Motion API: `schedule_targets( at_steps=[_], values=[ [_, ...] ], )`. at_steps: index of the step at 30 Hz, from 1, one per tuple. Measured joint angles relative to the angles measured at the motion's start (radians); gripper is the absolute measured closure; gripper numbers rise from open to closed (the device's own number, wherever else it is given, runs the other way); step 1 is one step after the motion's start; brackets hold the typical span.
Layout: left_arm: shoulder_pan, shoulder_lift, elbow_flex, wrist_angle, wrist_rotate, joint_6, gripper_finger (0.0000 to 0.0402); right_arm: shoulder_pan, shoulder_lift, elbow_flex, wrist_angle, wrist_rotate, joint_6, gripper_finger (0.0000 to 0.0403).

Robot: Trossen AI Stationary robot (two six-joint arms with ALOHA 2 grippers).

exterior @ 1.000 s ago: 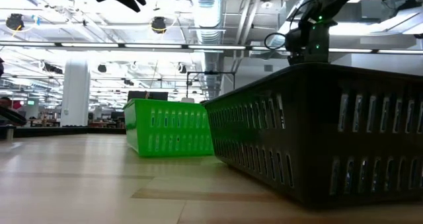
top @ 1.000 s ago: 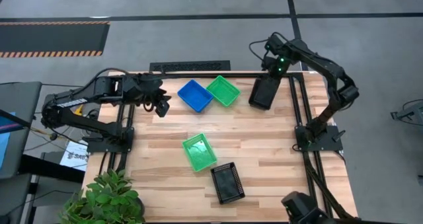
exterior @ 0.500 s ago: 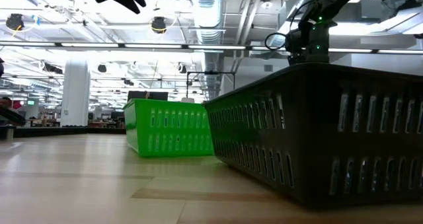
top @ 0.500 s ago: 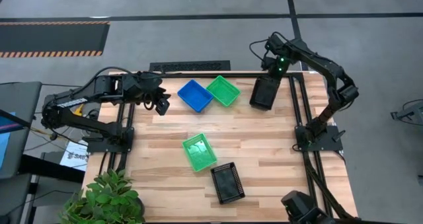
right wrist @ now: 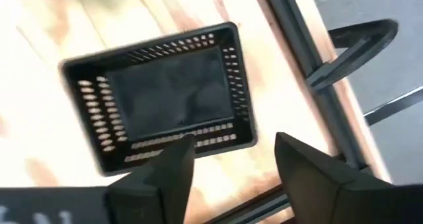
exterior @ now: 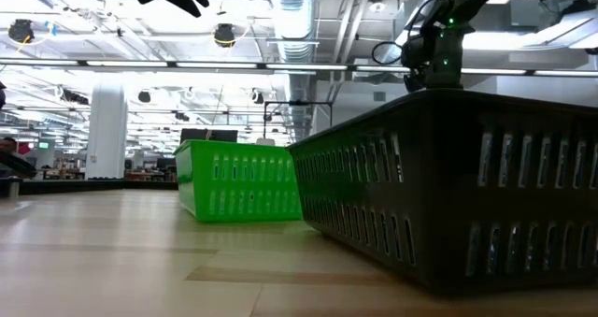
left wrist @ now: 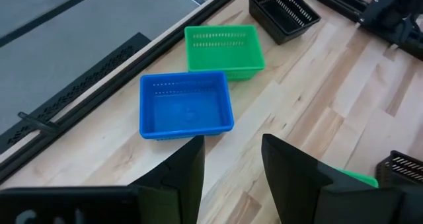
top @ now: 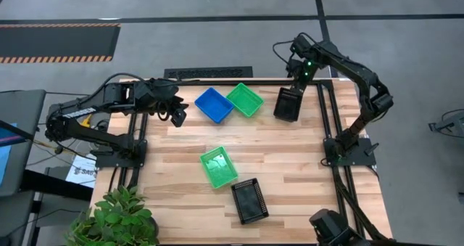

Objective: Stack baskets by color
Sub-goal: Stack the bottom black bin on the black bins

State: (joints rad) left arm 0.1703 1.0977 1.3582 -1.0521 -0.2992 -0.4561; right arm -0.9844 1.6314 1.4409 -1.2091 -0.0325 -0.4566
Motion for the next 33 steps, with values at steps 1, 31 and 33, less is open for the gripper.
schedule_targets(
  at_steps=[1, 31, 33],
  values=[
    [0.0, 0.0, 0.0, 0.0, 0.0, 0.0, 0.0264, 0.002, 0.0, 0.018, -0.021, -0.019, 0.021, 0.0166],
    [0.0, 0.0, 0.0, -0.003, 0.071, 0.093, 0.0212, 1.197, -0.052, -0.024, 0.16, 0.025, 1.561, 0.0158],
    [0.0, 0.0, 0.0, -0.003, 0.087, 0.093, 0.0202, 1.245, -0.024, -0.024, 0.172, 0.033, 1.616, 0.0158]
  ],
)
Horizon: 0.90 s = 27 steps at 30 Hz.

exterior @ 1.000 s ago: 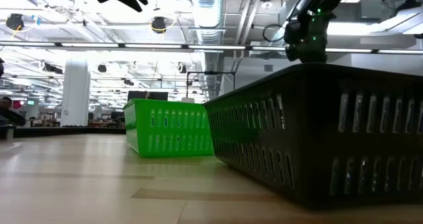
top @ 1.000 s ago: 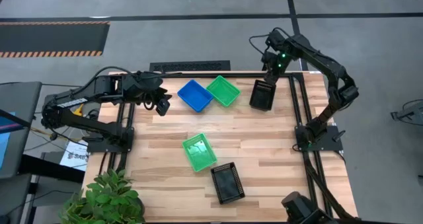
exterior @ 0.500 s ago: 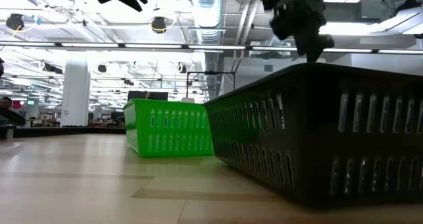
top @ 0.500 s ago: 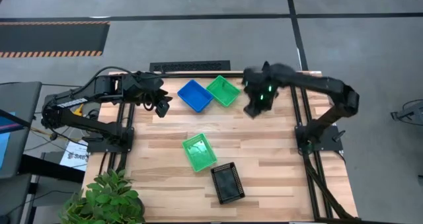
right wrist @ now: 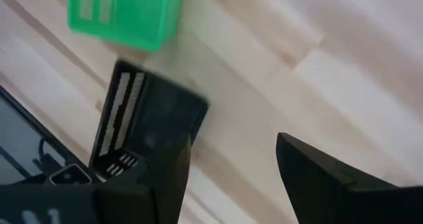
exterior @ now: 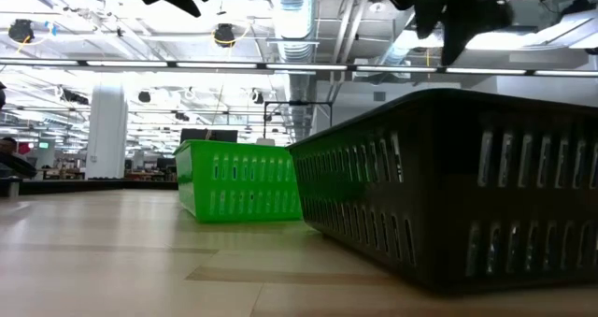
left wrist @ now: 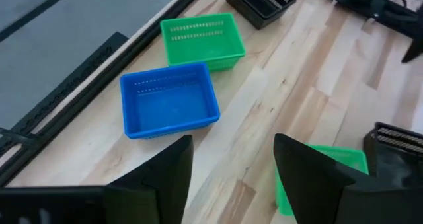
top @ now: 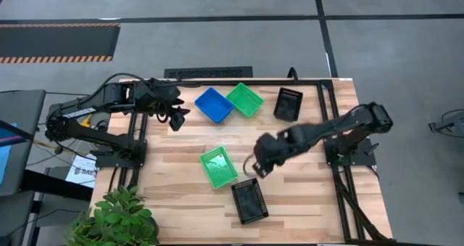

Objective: Stack baskets by color
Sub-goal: Stack the bottom black bin on the black bins

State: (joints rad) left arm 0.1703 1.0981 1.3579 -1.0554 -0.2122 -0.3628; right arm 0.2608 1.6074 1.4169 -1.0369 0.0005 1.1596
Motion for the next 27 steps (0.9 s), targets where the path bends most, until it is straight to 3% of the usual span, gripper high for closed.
schedule_targets(
  at_steps=[10, 21, 27],
  values=[
    [0.0, 0.0, 0.0, 0.0, 0.051, -0.052, 0.0177, 0.159, 0.167, 0.0, 0.127, 0.003, 0.153, 0.0158],
    [-0.002, 0.0, 0.0, -0.001, 0.051, -0.093, 0.0177, 0.238, 0.361, -0.001, 0.237, 0.006, 0.231, 0.0159],
    [-0.002, 0.0, 0.0, -0.005, 0.051, -0.092, 0.0177, 0.239, 0.408, 0.0, 0.299, 0.007, 0.233, 0.0201]
  ],
)
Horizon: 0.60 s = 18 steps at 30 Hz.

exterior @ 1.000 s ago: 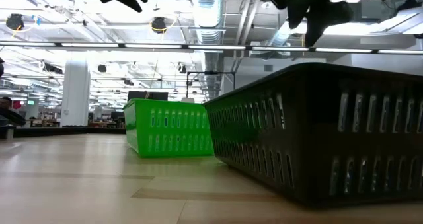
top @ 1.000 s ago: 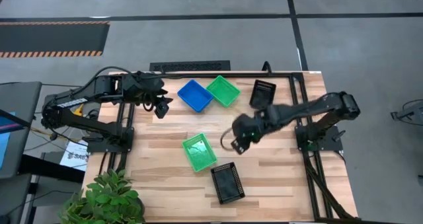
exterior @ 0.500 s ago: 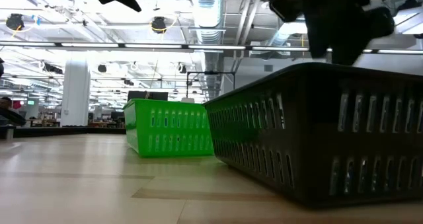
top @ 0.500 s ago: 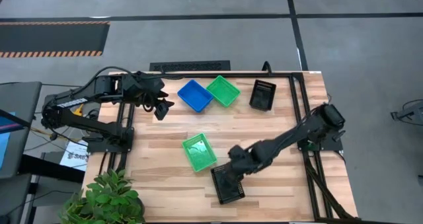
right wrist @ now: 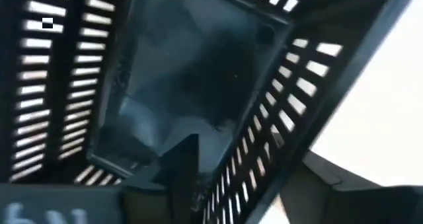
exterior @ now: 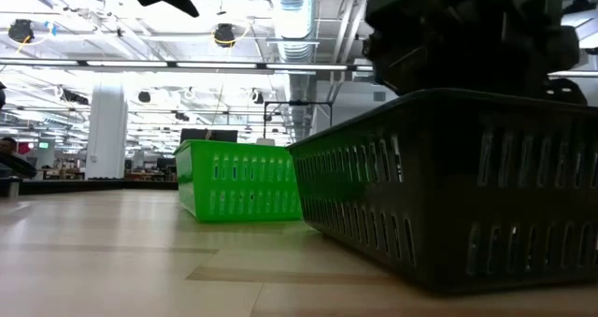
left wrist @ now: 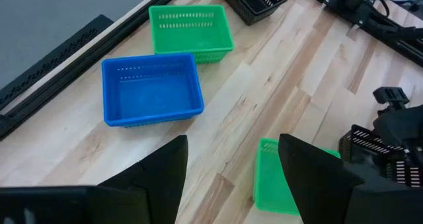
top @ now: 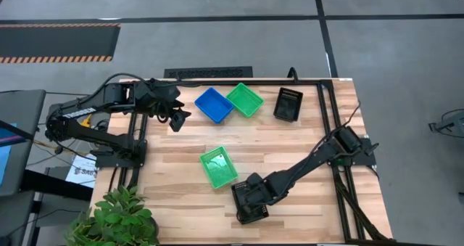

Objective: Stack baskets by color
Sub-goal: Stack the bottom black bin on the black bins

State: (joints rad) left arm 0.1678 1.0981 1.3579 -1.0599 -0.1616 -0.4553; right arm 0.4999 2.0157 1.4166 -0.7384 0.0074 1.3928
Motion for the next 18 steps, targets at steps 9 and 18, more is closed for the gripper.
schedule_targets(
  at_steps=[9, 18],
  values=[
    [0.0, 0.0, 0.0, -0.008, -0.001, 0.0, 0.0177, 0.0, -0.008, 0.001, -0.014, -0.004, 0.022, 0.0388],
    [0.0, 0.0, 0.0, -0.003, -0.003, 0.0, 0.0177, 0.013, -0.188, 0.0, -0.138, 0.058, -0.001, 0.0395]
  ],
)
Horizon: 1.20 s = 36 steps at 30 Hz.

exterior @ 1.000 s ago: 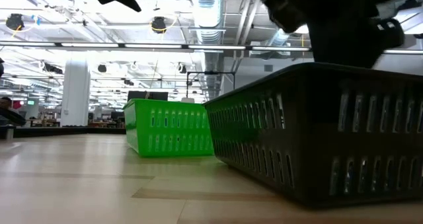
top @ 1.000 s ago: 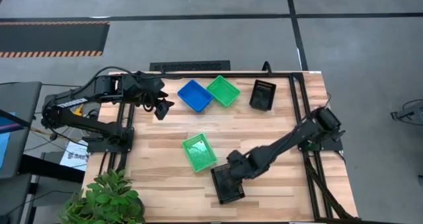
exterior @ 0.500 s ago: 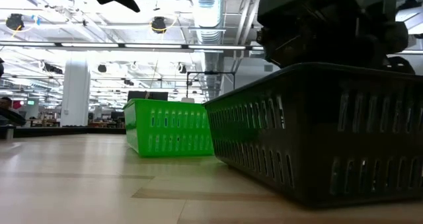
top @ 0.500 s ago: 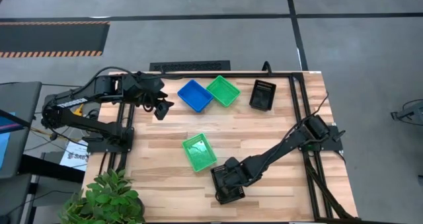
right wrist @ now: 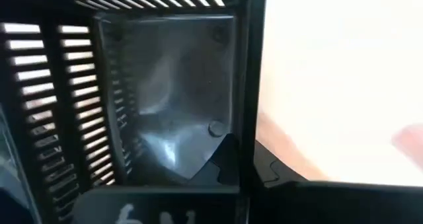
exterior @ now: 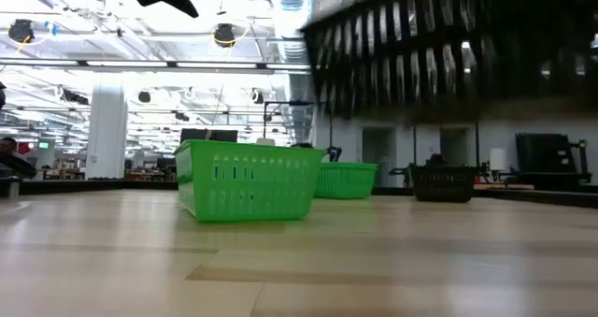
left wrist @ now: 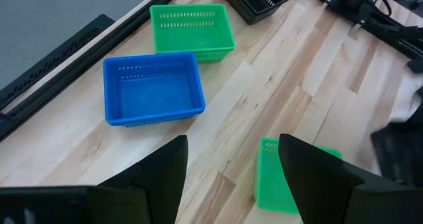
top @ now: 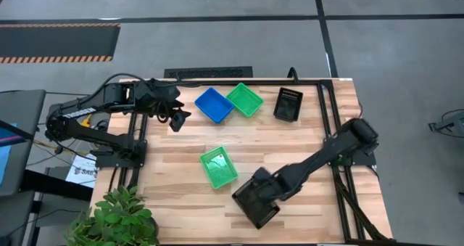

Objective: Stack baskets by color
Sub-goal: Stack the bottom black bin on the black bins

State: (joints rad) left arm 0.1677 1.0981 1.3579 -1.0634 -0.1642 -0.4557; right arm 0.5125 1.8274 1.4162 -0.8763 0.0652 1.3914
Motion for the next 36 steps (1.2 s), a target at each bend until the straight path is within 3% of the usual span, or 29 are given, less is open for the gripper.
schedule_targets(
  at_steps=[3, 8, 15, 22, 27, 36],
  values=[
    [0.0, 0.0, 0.0, 0.001, -0.008, 0.0, 0.0177, -0.016, -0.122, 0.0, -0.112, 0.092, 0.004, 0.0395],
    [0.0, 0.0, 0.0, 0.009, -0.033, -0.017, 0.0177, -0.092, -0.331, 0.002, -0.353, 0.352, 0.127, 0.0394],
    [0.0, 0.0, 0.0, 0.009, -0.068, -0.023, 0.0177, -0.345, -0.543, 0.002, -0.543, 0.546, 0.128, 0.0398],
    [0.0, 0.0, 0.0, 0.008, -0.068, -0.058, 0.0177, -0.723, -0.623, -0.047, -0.491, 0.518, -0.145, 0.0398],
    [0.0, 0.0, 0.0, 0.013, -0.068, -0.061, 0.0177, -0.961, -0.665, -0.225, -0.258, 0.344, -0.344, 0.0391],
    [0.003, 0.0, 0.0, 0.015, -0.084, -0.088, 0.0177, -1.158, -0.731, -0.561, 0.088, 0.166, -0.398, 0.0396]
  ],
)
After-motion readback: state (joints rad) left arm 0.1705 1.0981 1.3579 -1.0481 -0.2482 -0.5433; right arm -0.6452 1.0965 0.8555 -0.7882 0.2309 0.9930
